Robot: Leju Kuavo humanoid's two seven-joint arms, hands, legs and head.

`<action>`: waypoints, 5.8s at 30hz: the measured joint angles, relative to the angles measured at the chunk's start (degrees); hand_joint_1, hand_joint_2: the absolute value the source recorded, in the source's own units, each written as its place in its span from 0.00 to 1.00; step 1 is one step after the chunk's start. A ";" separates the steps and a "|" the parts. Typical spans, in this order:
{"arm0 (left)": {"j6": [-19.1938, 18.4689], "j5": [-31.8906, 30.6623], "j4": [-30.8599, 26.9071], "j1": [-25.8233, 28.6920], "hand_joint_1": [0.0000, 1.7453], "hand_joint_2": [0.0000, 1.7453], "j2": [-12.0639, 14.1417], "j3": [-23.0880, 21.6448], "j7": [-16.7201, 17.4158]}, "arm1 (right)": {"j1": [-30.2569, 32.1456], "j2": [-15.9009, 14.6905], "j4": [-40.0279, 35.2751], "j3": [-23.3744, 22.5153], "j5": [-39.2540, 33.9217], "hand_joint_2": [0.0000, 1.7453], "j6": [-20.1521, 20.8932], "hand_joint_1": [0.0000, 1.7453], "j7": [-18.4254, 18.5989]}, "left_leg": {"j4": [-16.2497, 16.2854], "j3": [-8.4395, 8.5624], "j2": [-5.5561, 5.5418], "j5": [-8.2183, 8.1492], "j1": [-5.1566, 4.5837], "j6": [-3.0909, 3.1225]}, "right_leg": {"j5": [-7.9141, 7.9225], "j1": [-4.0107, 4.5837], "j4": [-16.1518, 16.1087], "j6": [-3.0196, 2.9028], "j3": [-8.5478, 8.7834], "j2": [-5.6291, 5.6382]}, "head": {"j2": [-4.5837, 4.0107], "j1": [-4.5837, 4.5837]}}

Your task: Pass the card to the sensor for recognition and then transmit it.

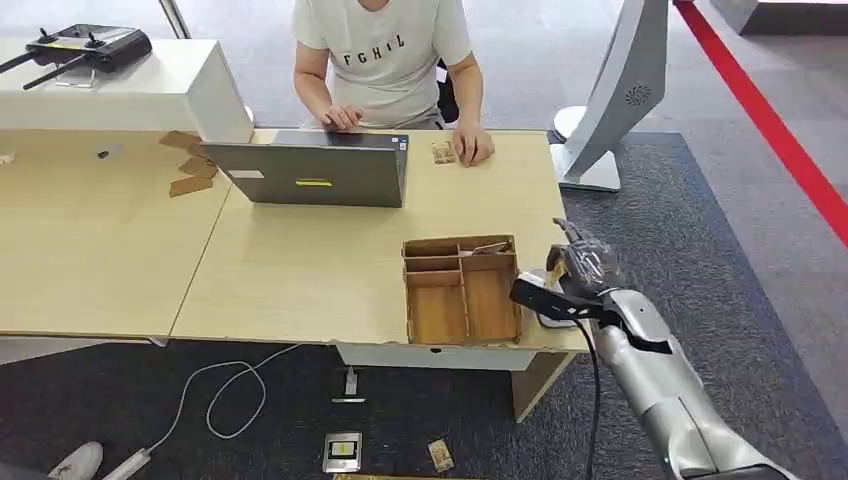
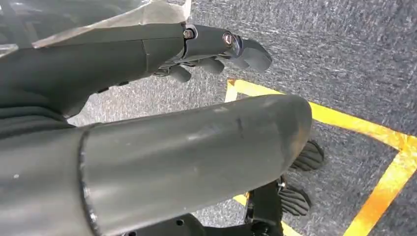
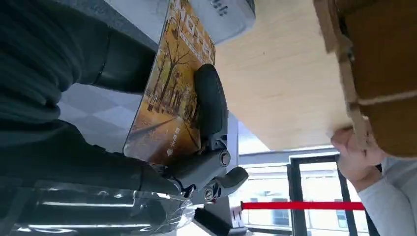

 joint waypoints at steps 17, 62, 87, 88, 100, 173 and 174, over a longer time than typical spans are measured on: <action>1.44 0.83 0.02 0.08 0.00 0.00 -0.77 0.00 0.35 | -0.27 -0.46 7.95 -0.48 -0.20 1.00 -1.31 1.00 -0.98 | 0.00 0.16 0.02 0.00 0.00 0.00 | 0.01 0.00 -0.02 0.00 0.15 0.01 | 0.00 0.02; 2.45 -5.90 -0.02 -2.67 0.00 0.00 -4.70 -6.73 -1.90 | -12.96 3.45 8.67 0.22 -1.81 1.00 -8.28 1.00 -5.97 | 0.01 0.07 -0.01 0.04 0.00 -0.04 | 0.05 -0.01 0.01 -0.03 0.07 -0.01 | 0.00 0.02; 1.81 -8.55 -0.04 -3.90 0.00 0.00 -4.85 -9.49 -1.90 | -21.48 10.60 6.73 5.36 0.81 1.00 -6.56 1.00 -5.05 | 0.01 0.07 0.00 0.04 0.00 -0.04 | 0.05 0.01 0.03 -0.03 0.06 0.00 | 0.00 0.00; 1.79 -8.55 -0.04 -3.98 0.00 0.00 -4.87 -9.57 -1.90 | -21.35 10.86 6.73 5.42 0.90 1.00 -6.64 1.00 -5.05 | 0.01 0.07 -0.01 0.04 0.00 -0.04 | 0.05 0.01 0.02 -0.03 0.06 0.00 | 0.00 0.00; 1.46 -8.63 -0.04 -3.97 0.00 0.00 -4.92 -9.94 -1.90 | -20.34 11.72 6.77 6.71 0.98 1.00 -7.63 1.00 -5.05 | 0.01 0.07 -0.01 0.04 0.01 -0.04 | 0.05 0.01 0.02 -0.03 0.06 0.00 | 0.00 0.02; 1.14 -2.97 0.00 -0.55 0.00 0.00 -3.13 -9.84 -3.67 | 1.36 -14.40 -51.94 8.56 -15.96 0.00 29.62 0.00 4.68 | 0.00 0.07 -0.02 0.02 0.00 -0.05 | 0.03 -0.01 0.01 -0.02 0.05 0.00 | 0.00 0.02; 1.14 -2.95 0.00 -0.55 0.00 0.00 -3.10 -9.84 -3.65 | 2.10 -14.56 -52.79 8.77 -15.96 0.00 29.44 0.00 4.99 | 0.00 0.06 -0.03 0.02 0.00 -0.05 | 0.03 -0.01 0.01 -0.02 0.06 0.00 | 0.00 0.00</action>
